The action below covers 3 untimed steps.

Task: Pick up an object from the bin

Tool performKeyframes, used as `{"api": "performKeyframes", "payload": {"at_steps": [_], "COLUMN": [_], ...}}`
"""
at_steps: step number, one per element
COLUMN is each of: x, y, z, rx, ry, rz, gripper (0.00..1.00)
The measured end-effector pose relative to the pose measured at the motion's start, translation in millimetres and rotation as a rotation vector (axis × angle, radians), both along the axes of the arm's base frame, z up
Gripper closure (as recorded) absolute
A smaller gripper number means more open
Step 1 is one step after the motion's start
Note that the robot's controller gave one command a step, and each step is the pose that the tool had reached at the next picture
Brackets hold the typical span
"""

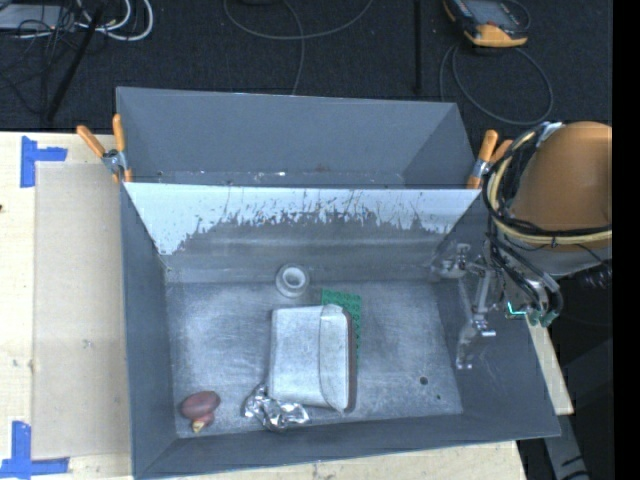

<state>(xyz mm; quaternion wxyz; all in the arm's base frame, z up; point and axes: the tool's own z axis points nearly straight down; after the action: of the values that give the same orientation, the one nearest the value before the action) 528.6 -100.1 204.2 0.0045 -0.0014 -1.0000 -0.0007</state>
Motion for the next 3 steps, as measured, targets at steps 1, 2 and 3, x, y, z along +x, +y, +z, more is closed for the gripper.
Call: {"api": "performKeyframes", "payload": {"at_steps": [1,2,3], "x": [41.1,66.9,67.2], "y": [71.6,130.8,129.9], "z": [-127.6,-130.3,-129.4], "rx": [0.001,-0.004,-0.006], "ry": [-0.002,-0.014,-0.014], "rz": [-0.122,0.091,0.093], "gripper": [0.00,0.00,1.00]}}
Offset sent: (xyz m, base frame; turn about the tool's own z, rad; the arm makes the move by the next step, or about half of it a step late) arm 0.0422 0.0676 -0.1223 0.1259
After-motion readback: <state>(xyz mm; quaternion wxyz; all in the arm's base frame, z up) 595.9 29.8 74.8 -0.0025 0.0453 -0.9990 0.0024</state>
